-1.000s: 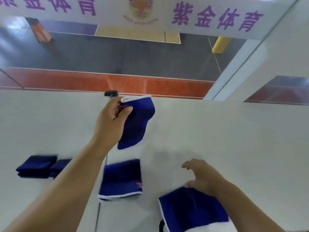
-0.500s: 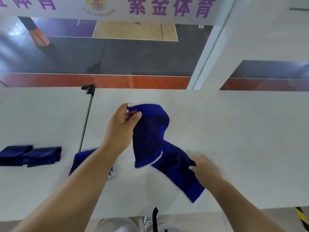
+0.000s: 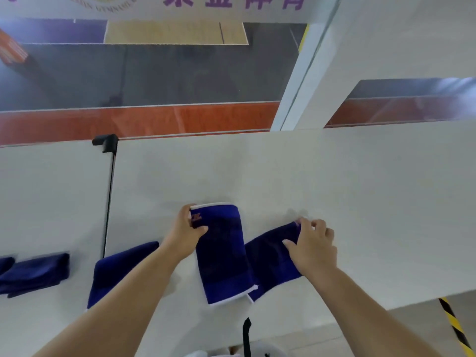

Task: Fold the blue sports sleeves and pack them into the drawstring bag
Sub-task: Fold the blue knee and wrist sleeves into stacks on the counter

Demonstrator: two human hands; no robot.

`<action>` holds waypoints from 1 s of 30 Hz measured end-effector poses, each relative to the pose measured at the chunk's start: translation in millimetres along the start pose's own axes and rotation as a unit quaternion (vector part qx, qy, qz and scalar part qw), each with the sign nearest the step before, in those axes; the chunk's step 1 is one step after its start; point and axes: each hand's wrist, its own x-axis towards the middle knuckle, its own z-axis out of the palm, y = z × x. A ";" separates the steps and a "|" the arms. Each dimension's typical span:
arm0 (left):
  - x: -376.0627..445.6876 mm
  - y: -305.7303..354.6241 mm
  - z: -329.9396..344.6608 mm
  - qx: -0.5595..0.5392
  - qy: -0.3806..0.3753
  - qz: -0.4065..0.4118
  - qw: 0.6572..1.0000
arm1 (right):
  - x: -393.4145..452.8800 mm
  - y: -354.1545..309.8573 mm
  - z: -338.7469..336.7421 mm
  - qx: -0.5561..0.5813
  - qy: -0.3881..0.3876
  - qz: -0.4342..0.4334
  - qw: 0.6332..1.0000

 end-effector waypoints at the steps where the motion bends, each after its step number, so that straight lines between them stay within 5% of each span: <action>1: 4.0 -1.6 -1.1 0.006 -0.011 -0.003 1.000 | -3.9 -2.5 2.8 -0.006 -0.021 0.038 0.999; 7: 19.5 -3.8 -2.6 0.055 -0.018 0.017 0.998 | -10.9 -20.5 31.6 -0.060 -0.077 0.056 0.994; 13: 25.8 -5.4 -6.2 0.085 0.007 0.027 0.996 | 11.2 -19.5 25.3 -0.077 -0.078 -0.145 0.983; 17: 23.6 -5.3 -10.4 0.103 -0.018 0.011 0.994 | 5.0 -23.4 17.2 0.047 -0.009 0.004 0.999; 23: 17.9 -9.5 -12.4 0.135 -0.084 0.004 0.987 | -2.2 -9.6 24.4 0.189 -0.043 0.131 0.972; 30: 16.8 -10.3 -5.3 0.120 -0.031 -0.015 0.992 | 0.9 -3.0 8.0 0.136 0.016 0.056 0.989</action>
